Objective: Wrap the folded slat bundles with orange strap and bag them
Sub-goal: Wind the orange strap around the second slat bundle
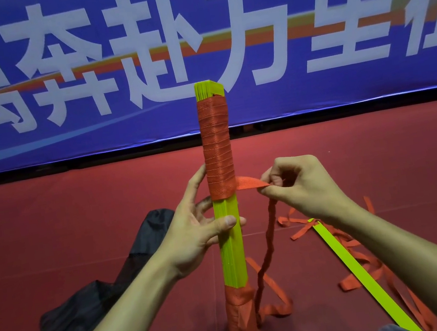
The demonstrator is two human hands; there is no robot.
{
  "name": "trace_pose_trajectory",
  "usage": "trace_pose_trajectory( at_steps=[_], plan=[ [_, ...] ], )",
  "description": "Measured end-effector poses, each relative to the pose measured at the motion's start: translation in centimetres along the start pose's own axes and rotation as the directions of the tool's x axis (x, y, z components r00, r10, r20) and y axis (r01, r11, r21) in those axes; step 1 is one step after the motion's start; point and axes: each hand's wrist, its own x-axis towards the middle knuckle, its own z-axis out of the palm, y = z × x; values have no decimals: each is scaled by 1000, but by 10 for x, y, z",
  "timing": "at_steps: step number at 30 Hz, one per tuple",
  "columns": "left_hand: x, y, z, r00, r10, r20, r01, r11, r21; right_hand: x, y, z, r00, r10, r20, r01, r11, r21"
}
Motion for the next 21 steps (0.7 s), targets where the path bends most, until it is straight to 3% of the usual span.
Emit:
trace_pose_trajectory(
  at_steps=[5, 9, 12, 15, 19, 21],
  plan=[
    [0, 0, 2, 1000, 1, -6, -1, 1000, 22, -4, -6, 2, 994, 104, 25, -107, 957, 270],
    [1, 0, 3, 1000, -5, -11, 5, 1000, 25, -3, -3, 3, 990, 139, 30, -141, 931, 337],
    [1, 0, 4, 1000, -5, -13, 5, 1000, 14, -3, -1, 3, 992, 129, -15, -122, 964, 236],
    [1, 1, 4, 1000, -10, -10, 10, 1000, 3, -2, 3, 0, 985, 170, 33, -173, 972, 156],
    [1, 0, 4, 1000, -26, 3, 26, 1000, 16, 2, 11, -2, 986, 149, 73, -128, 963, -238],
    [1, 0, 4, 1000, -27, -15, 27, 999, 32, 3, 10, -3, 987, 146, 64, -119, 942, -313]
  ],
)
